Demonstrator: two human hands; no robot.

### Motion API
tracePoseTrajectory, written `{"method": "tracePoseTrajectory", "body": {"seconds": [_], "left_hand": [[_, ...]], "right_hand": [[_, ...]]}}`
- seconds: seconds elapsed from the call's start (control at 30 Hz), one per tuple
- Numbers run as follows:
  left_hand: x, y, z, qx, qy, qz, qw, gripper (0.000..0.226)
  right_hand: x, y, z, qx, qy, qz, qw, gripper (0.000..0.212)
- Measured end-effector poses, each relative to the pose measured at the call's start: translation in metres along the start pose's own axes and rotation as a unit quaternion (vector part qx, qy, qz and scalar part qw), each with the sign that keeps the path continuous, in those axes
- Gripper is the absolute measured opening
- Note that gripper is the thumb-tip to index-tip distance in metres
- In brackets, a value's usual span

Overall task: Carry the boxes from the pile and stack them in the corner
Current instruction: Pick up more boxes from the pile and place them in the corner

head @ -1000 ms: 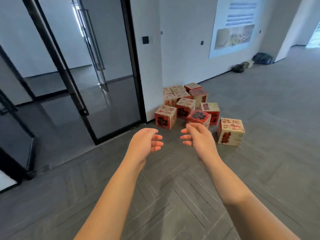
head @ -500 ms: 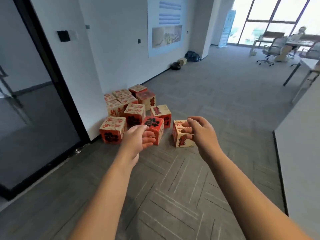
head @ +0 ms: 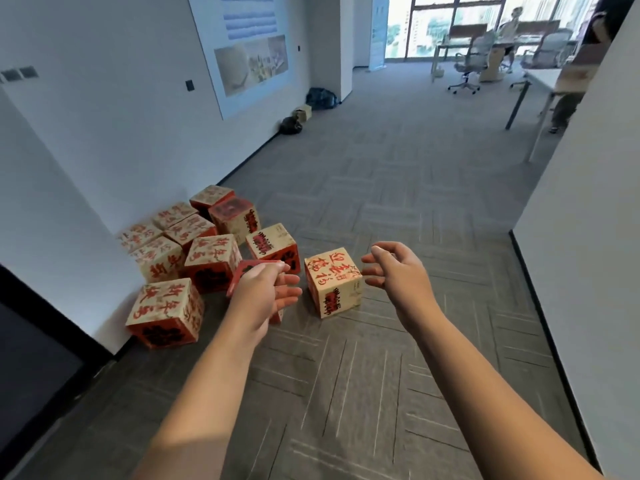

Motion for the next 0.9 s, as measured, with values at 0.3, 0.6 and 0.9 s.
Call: {"method": "tracePoseTrajectory", "body": {"seconds": [0.3,0.6,0.9], "left_hand": [[0.055,-0.160,0.034,0.023,0.027,0.001,0.999,0.027],[0.067,-0.345,0.021,0.039,0.065,0.006,0.997,0.025],[0.106,-0.546,0.032,0.001,0.090,-0.020,0.996,0.032]], "right_hand": [[-0.032,-0.186,-0.034,-0.005,0.025,0.020,0.999,0.014],[-0.024,-0.375,-0.026,-0.008,0.091,0.031,0.995,0.010],[-0.028,-0.552,-0.045,-0.010,0.115,0.059,0.992,0.014]]}}
Point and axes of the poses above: each hand's wrist, its own y-axis away from the middle knuckle, its own z-axis out of the palm, x = y × z, the point moved 1 cm from there along -y, towards the middle knuckle, and after that the axes turned 12 degrees about -x, right-handed, at the moved point
